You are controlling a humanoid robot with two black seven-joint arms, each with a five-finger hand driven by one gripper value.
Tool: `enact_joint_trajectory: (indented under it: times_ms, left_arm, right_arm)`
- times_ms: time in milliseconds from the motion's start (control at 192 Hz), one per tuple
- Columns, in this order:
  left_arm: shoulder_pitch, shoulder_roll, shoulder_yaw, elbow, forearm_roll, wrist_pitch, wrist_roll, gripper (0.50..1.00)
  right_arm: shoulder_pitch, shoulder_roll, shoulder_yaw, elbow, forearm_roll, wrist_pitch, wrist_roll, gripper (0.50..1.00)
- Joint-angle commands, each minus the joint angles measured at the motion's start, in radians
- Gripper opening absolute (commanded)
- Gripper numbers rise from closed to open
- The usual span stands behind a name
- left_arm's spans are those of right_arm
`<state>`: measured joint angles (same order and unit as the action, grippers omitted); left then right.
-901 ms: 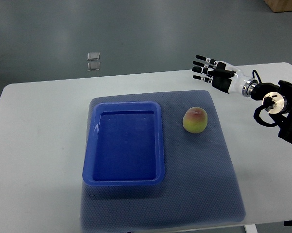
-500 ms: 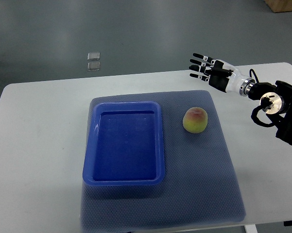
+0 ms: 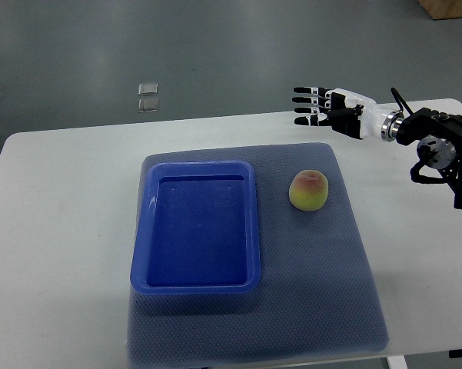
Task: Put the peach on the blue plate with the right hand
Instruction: 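Move the right hand toward the peach beside the blue tray, then lower the right hand around the peach and close its fingers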
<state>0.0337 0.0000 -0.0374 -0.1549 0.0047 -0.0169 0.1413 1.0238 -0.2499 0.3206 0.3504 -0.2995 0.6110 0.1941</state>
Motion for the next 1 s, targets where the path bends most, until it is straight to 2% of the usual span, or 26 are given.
enact_joint_trajectory:
  times_ms: [0, 62, 68, 109, 359, 443, 448, 547, 562, 661, 719, 771, 776, 818, 870, 875, 906, 974, 979, 995]
  left_arm:
    - [0.000, 0.000, -0.001, 0.000, 0.000, 0.000, 0.000, 1.000]
    - [0.000, 0.000, -0.001, 0.000, 0.000, 0.000, 0.000, 1.000]
    - [0.000, 0.000, -0.001, 0.000, 0.000, 0.000, 0.000, 1.000]
    - [0.000, 0.000, -0.001, 0.000, 0.000, 0.000, 0.000, 1.000]
    - [0.000, 0.000, 0.001, 0.000, 0.000, 0.000, 0.001, 1.000]
    - [0.000, 0.000, 0.001, 0.000, 0.000, 0.000, 0.000, 1.000]
    - [0.000, 0.000, -0.001, 0.000, 0.000, 0.000, 0.000, 1.000]
    - [0.000, 0.000, -0.001, 0.000, 0.000, 0.000, 0.000, 1.000]
    - [0.000, 0.000, -0.001, 0.000, 0.000, 0.000, 0.000, 1.000]
    - [0.000, 0.000, 0.001, 0.000, 0.000, 0.000, 0.000, 1.000]
    - [0.000, 0.000, -0.001, 0.000, 0.000, 0.000, 0.000, 1.000]
    - [0.000, 0.000, -0.001, 0.000, 0.000, 0.000, 0.000, 1.000]
    - [0.000, 0.000, -0.001, 0.000, 0.000, 0.000, 0.000, 1.000]
    - [0.000, 0.000, -0.001, 0.000, 0.000, 0.000, 0.001, 1.000]
    - [0.000, 0.000, -0.001, 0.000, 0.000, 0.000, 0.001, 1.000]
    - [0.000, 0.000, 0.001, 0.000, 0.000, 0.000, 0.000, 1.000]
    - [0.000, 0.000, -0.001, 0.000, 0.000, 0.000, 0.001, 1.000]
    - [0.000, 0.000, -0.001, 0.000, 0.000, 0.000, 0.000, 1.000]
    - [0.000, 0.000, 0.001, 0.000, 0.000, 0.000, 0.001, 1.000]
    - [-0.001, 0.000, -0.001, 0.000, 0.000, 0.000, 0.001, 1.000]
  right_arm:
    - [0.018, -0.043, 0.000, 0.038, -0.199, 0.000, 0.090, 0.930]
    - [0.021, -0.049, 0.000, 0.044, -0.219, 0.000, 0.100, 0.928]
    - [0.045, -0.077, 0.000, 0.077, -0.324, 0.000, 0.152, 0.928]
    - [0.058, -0.094, 0.000, 0.104, -0.412, 0.000, 0.186, 0.928]
    - [0.061, -0.177, -0.002, 0.266, -0.760, 0.000, 0.301, 0.928]
    - [0.059, -0.184, 0.000, 0.285, -0.800, 0.000, 0.308, 0.928]
    - [0.056, -0.190, 0.000, 0.312, -0.867, 0.000, 0.315, 0.930]
    - [0.055, -0.195, -0.002, 0.340, -0.934, 0.000, 0.321, 0.930]
    - [0.053, -0.195, -0.003, 0.366, -1.013, 0.000, 0.323, 0.930]
    - [0.048, -0.195, -0.006, 0.372, -1.053, 0.000, 0.329, 0.930]
    - [0.048, -0.192, -0.038, 0.375, -1.104, -0.033, 0.344, 0.930]
    - [0.048, -0.192, -0.038, 0.375, -1.104, -0.033, 0.344, 0.930]
    - [0.048, -0.189, -0.064, 0.377, -1.106, -0.060, 0.344, 0.930]
    - [0.048, -0.187, -0.095, 0.377, -1.106, -0.083, 0.347, 0.930]
    - [0.048, -0.187, -0.095, 0.377, -1.106, -0.083, 0.347, 0.930]
    - [0.048, -0.186, -0.136, 0.377, -1.106, -0.117, 0.352, 0.930]
    - [0.048, -0.183, -0.161, 0.377, -1.107, -0.140, 0.355, 0.928]
    - [0.048, -0.183, -0.169, 0.377, -1.107, -0.148, 0.357, 0.928]
    - [0.048, -0.180, -0.207, 0.377, -1.106, -0.183, 0.361, 0.928]
    - [0.048, -0.178, -0.215, 0.377, -1.106, -0.191, 0.363, 0.928]
